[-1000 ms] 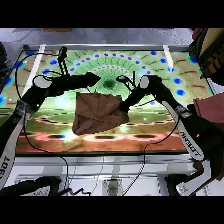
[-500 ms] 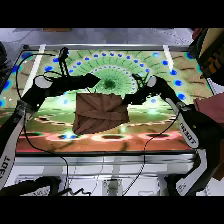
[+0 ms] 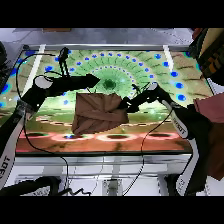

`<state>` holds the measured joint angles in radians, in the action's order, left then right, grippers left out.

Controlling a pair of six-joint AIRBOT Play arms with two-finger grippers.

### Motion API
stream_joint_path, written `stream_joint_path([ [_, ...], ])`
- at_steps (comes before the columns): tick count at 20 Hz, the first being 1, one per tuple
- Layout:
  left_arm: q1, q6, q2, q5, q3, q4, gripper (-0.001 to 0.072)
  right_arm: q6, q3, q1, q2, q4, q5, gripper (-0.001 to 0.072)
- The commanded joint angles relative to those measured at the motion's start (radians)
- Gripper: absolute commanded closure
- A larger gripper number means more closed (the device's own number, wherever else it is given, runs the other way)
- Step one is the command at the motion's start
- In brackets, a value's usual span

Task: Fold the clothes and pants, and hang the long-sleeved shirts on hangers.

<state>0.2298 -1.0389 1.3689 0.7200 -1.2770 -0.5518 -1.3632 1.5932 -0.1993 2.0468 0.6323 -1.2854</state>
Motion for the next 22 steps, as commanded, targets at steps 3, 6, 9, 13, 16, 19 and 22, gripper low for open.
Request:
stream_joint_path([
  [3, -0.007, 0.000, 0.001, 0.000, 0.000, -0.002, 0.0366, 0.118, 0.019, -0.129, 0.041, -0.179, 0.128, 0.0633],
  [6, -0.050, 0.004, -0.010, 0.022, 0.000, -0.002, 0.0635, 0.128, 0.098, -0.134, 0.035, -0.198, 0.121, 0.0676],
  [9, -0.106, 0.046, -0.058, 0.103, 0.000, -0.002, 0.0688, 0.127, 0.182, -0.068, -0.018, -0.217, 0.026, 0.0676],
  [13, -0.147, 0.053, -0.153, 0.167, 0.000, -0.002, 0.0688, 0.123, 0.208, 0.109, -0.186, -0.272, -0.013, 0.0676],
  [16, -0.152, 0.053, -0.223, 0.167, 0.000, -0.001, 0.0688, 0.092, 0.208, 0.296, -0.344, -0.259, -0.015, 0.0676],
  [19, -0.152, 0.053, -0.274, 0.167, 0.000, -0.001, 0.0688, 0.043, 0.208, 0.520, -0.482, -0.220, -0.011, 0.0676],
  [22, -0.152, 0.052, -0.303, 0.167, 0.000, -0.001, 0.0689, -0.019, 0.208, 0.784, -0.580, -0.156, -0.004, 0.0676],
])
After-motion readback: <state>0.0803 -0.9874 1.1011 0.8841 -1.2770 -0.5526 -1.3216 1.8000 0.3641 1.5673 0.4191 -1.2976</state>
